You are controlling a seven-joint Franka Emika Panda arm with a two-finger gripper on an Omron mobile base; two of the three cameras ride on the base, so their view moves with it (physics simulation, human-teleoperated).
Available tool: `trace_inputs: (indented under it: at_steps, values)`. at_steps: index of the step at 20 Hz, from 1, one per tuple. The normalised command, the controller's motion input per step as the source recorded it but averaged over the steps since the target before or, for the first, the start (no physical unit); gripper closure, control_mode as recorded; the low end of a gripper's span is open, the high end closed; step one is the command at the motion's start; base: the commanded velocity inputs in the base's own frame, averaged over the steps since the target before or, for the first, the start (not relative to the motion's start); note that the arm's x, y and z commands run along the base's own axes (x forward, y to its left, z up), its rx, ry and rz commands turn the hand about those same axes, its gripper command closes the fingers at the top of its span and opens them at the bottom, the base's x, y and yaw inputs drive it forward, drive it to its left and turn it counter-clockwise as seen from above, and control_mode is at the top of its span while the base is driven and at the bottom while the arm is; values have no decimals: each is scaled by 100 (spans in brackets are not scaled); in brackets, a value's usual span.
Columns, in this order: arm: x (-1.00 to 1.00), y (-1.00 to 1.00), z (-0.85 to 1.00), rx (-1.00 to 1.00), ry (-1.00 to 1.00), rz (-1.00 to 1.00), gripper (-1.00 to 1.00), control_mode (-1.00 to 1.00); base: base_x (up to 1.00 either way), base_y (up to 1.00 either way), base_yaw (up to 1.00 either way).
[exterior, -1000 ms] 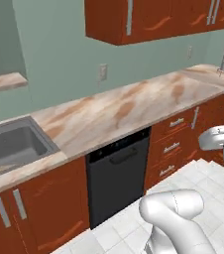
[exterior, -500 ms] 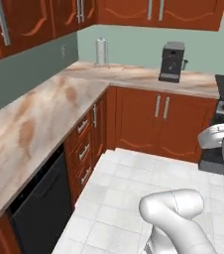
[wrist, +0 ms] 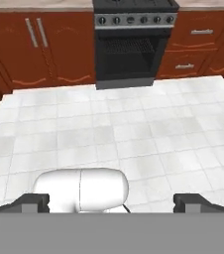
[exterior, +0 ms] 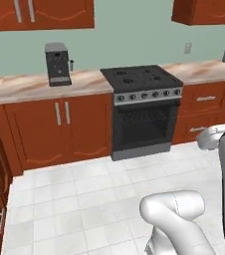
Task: Move the cutting board and knife to the sink. Then move spray from the shelves to the counter.
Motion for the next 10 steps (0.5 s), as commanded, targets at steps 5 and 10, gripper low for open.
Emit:
trace_inputs:
  at_steps: [5,10]
  values:
    - [0,0,0,0,0,0,-100,100,0,-63,-82]
    - [0,0,0,0,0,0,-100,100,8,-61,-77]
